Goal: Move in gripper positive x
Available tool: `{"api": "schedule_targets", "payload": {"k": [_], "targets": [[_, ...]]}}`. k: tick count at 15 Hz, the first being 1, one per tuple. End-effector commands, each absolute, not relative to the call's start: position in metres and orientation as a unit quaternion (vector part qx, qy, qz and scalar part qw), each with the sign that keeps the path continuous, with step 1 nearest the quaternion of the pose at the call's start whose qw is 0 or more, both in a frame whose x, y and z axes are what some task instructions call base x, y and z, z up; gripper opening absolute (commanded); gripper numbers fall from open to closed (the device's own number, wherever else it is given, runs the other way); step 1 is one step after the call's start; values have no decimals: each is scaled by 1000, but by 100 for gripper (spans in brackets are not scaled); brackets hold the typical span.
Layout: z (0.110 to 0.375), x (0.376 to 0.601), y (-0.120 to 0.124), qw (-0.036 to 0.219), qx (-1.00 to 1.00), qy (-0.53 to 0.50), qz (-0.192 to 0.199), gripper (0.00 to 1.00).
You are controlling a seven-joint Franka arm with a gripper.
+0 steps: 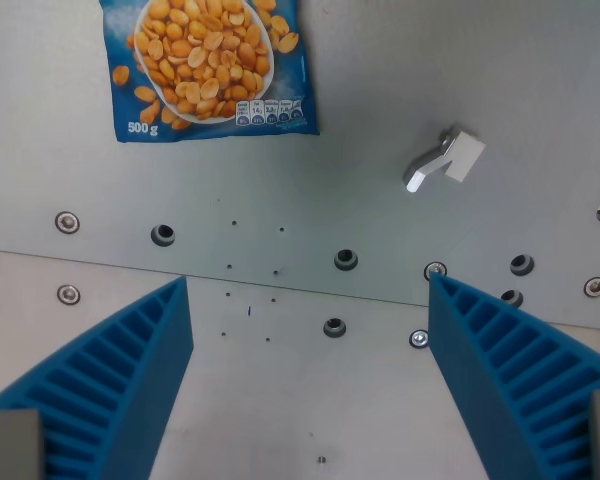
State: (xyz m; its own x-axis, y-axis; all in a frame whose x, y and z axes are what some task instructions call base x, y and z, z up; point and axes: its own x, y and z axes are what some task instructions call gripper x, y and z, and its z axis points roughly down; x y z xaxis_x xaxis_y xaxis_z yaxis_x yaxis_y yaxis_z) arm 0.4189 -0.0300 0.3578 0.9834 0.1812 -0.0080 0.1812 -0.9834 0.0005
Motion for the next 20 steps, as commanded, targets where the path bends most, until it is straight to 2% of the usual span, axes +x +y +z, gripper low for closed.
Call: {"api": "schedule_targets", "payload": {"k": [1,20], "targets": [[361,423,-29,1,996,91,-1,100],[360,517,-12,1,996,91,-1,100]]}}
